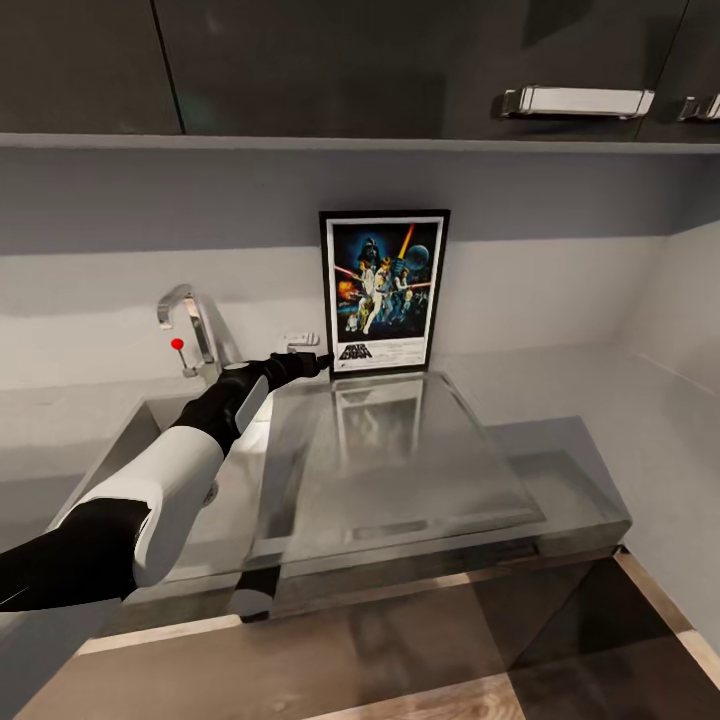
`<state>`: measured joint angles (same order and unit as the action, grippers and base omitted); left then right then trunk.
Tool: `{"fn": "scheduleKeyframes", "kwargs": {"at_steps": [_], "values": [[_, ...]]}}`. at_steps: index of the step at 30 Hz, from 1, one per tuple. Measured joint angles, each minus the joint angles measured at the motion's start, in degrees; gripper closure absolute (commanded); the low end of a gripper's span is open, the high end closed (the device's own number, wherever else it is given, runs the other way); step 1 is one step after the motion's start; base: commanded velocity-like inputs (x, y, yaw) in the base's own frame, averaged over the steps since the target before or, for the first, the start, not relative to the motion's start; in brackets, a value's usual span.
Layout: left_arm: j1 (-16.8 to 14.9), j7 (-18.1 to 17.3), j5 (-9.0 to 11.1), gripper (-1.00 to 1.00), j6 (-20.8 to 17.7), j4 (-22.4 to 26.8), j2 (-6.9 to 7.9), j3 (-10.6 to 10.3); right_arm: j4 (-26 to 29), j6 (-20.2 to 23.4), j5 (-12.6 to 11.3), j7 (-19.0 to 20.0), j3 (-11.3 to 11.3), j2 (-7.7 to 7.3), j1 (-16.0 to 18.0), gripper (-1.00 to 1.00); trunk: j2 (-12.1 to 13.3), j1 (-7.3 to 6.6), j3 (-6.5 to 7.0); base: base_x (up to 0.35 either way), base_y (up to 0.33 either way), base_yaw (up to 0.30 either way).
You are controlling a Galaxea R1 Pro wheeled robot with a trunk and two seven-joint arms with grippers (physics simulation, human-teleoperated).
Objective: Pick up the poster from the kitchen countertop and hang it on one of the wall nails in the kitchen.
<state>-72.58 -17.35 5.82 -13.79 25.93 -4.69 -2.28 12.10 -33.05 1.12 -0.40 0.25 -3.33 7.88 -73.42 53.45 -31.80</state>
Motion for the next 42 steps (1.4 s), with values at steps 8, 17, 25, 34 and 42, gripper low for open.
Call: {"fn": "scheduleKeyframes", "kwargs": {"at_steps": [8, 17, 25, 34, 42], "values": [[0.0, 0.1, 0.0, -1.0, 0.0, 0.0, 0.0, 0.0, 0.0, 0.0, 0.0, 0.0, 0.0, 0.0, 0.0, -1.0, 0.0, 0.01, -0.03, 0.049, 0.0, 0.0], [0.0, 0.0, 0.1, -1.0, -0.3, 0.2, -0.17, -0.8, 0.0, 0.1, 0.0, 0.0, 0.0, 0.0, 0.0, -1.0, 0.0, 0.01, -0.68, 0.003, 0.0, 0.0], [0.0, 0.3, 0.0, -1.0, -0.5, 3.2, -0.94, -1.1, 0.0, 0.1, 0.0, 0.0, 0.1, 0.04, 0.0, -1.0, 0.0, 0.01, -1.4, 0.0, 0.0, 0.0], [-3.9, 12.9, 4.0, -1.0, -0.7, 4.1, -1.05, -1.0, 0.0, 0.2, 0.0, 0.0, 0.1, 0.01, 0.0, -1.0, 0.0, 0.01, -2.23, 0.0, 0.0, 0.0], [-4.3, 13.5, 5.2, -1.0, -0.6, 5.8, -1.21, -0.9, 0.0, 0.2, 0.0, 0.0, 0.1, 0.0, 0.0, -1.0, 0.0, 0.01, -2.97, 0.0, 0.0, 0.0]]}}
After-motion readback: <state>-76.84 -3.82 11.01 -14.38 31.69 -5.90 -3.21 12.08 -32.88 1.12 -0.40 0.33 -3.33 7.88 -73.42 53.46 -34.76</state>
